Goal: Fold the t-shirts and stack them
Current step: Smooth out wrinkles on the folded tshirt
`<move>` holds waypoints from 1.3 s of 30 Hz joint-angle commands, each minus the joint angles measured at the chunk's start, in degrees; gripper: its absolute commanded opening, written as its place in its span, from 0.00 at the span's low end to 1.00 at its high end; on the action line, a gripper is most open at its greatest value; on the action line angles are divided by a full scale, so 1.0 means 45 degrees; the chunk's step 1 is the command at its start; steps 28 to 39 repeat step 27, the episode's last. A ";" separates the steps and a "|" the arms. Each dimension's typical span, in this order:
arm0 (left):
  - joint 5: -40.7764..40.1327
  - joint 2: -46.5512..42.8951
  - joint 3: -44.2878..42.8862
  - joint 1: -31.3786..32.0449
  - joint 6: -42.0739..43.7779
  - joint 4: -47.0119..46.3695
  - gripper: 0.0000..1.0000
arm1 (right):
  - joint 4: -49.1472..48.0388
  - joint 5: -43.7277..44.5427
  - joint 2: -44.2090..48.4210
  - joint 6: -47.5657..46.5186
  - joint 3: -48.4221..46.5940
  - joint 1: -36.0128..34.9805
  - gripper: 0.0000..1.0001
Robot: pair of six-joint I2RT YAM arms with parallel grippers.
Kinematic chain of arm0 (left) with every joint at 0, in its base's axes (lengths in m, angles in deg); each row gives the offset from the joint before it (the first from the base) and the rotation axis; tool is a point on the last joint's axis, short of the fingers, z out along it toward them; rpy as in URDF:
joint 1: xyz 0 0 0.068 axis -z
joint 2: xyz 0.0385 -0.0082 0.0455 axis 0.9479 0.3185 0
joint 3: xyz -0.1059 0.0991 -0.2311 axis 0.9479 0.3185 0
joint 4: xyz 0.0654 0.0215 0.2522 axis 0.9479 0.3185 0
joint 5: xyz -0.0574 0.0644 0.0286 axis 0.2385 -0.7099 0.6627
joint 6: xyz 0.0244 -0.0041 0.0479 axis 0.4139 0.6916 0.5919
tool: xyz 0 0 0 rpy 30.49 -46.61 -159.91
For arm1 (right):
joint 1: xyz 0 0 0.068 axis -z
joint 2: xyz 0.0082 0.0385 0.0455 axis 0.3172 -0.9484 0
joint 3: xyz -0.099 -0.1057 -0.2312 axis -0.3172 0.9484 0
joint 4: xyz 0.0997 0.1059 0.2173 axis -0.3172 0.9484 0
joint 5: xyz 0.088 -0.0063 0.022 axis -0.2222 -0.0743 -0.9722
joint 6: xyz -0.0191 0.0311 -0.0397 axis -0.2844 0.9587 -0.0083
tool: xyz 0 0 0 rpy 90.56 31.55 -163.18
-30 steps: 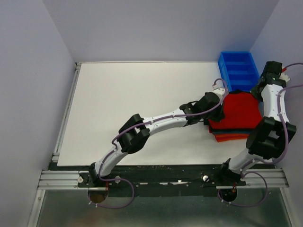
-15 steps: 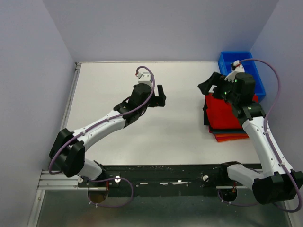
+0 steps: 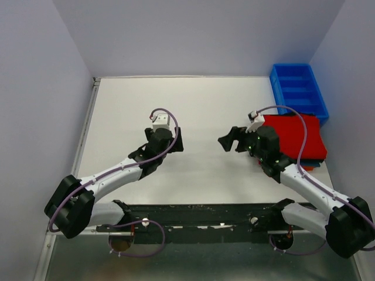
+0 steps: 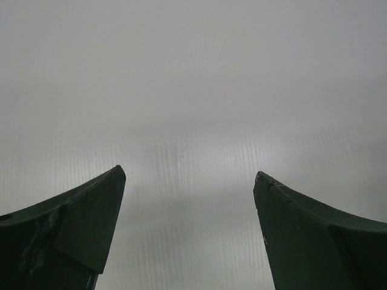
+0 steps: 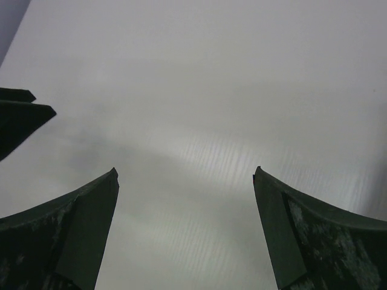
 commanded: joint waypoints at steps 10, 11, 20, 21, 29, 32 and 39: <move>0.0755 -0.2327 0.2107 -0.0024 0.0509 -0.3768 0.99 | -0.3485 0.1711 0.0215 0.0352 0.1509 -0.0219 1.00; 0.0755 -0.2327 0.2088 -0.0024 0.0509 -0.3748 0.99 | -0.3445 0.1691 0.0235 0.0371 0.1470 -0.0200 1.00; 0.0309 -0.2170 0.1931 -0.0043 0.0568 -0.3631 0.99 | -0.3484 0.1652 -0.0175 0.0332 0.1313 -0.0219 1.00; 0.0054 -0.2190 0.1912 -0.0043 0.0491 -0.3514 0.99 | -0.3503 0.1671 -0.0214 0.0332 0.1274 -0.0219 1.00; 0.0013 -0.2404 0.2145 -0.0024 0.0394 -0.3826 0.99 | -0.3054 0.2355 -0.0117 0.0332 0.1098 -0.0219 1.00; 0.0013 -0.2404 0.2145 -0.0024 0.0394 -0.3826 0.99 | -0.3054 0.2355 -0.0117 0.0332 0.1098 -0.0219 1.00; 0.0013 -0.2404 0.2145 -0.0024 0.0394 -0.3826 0.99 | -0.3054 0.2355 -0.0117 0.0332 0.1098 -0.0219 1.00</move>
